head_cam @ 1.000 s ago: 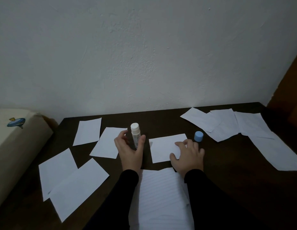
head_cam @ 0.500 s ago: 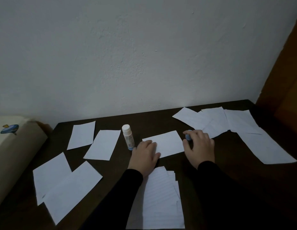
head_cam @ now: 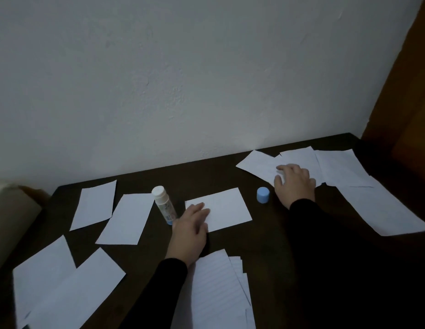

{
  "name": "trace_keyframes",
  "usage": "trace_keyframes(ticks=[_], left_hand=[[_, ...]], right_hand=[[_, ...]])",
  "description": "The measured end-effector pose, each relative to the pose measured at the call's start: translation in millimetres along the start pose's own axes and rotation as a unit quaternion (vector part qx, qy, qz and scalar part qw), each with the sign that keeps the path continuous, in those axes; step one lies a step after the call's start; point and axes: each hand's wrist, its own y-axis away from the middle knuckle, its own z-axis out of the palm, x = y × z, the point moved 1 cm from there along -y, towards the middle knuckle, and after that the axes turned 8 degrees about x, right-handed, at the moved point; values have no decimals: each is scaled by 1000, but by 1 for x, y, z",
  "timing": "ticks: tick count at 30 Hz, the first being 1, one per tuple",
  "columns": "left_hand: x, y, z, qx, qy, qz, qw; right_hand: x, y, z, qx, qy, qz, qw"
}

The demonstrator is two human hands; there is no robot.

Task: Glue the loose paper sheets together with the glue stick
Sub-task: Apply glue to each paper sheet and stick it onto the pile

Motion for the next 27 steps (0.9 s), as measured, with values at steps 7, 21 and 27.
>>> trace_keyframes(ticks=[7,21,27], left_hand=[[4,0,0,3,-2,-8,1000],[9,3,-4,-13,8,-6,1000],[9,4,-5,-7,24,2,1000]], right_hand=[[-4,-15,20,-103,114,48,987],[-11,-13,-5,6,11,57,998],[-34,7,-34,44,-311,88,945]])
